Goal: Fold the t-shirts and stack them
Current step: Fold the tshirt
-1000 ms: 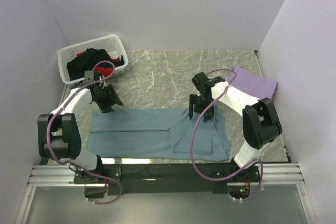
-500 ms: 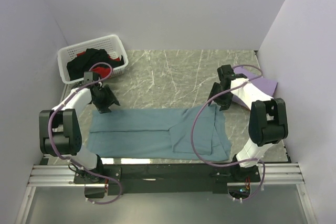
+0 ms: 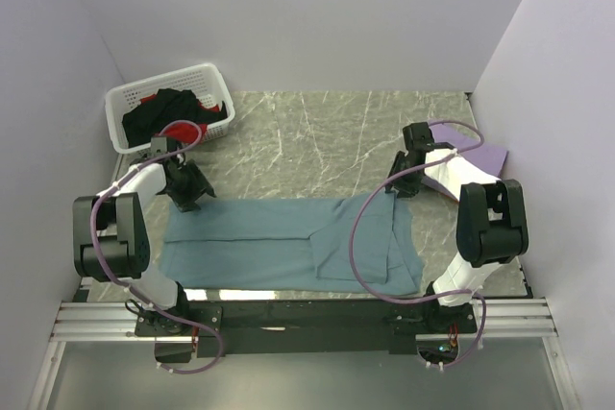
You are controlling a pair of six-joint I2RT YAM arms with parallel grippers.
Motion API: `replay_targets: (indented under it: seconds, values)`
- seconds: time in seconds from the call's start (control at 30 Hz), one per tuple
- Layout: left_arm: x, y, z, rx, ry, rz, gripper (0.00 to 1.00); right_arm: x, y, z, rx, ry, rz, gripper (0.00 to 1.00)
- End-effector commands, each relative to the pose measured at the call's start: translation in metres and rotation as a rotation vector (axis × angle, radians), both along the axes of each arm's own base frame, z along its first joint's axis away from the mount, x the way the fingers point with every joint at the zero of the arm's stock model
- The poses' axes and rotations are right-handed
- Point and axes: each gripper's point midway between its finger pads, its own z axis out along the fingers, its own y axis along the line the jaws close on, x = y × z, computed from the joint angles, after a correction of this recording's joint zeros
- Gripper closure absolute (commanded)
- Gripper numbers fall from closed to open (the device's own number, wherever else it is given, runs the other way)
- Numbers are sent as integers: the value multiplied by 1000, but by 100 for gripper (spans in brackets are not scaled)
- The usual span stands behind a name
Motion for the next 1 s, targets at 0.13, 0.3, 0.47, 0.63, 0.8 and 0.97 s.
replay_targets:
  seconds: [0.13,0.3,0.47,0.63,0.8,0.97]
  values:
    - [2,10,-8,4,-4,38,38,15,0,-2,1,-48,-1,66]
    - [1,13,-11,1,1,46,38,15,-2,-7,-7,-39,-2,73]
    - [-2,15,-13,-7,7,51,38,15,-3,-10,-10,-35,-3,82]
    - [-9,20,-18,-2,27,76,39,10,-9,-8,-41,-16,-19,100]
    - [-13,27,-18,6,30,120,40,-2,-19,-5,-92,10,-48,100]
    - [-15,29,-17,-2,23,142,40,-11,-21,-2,-95,16,-63,100]
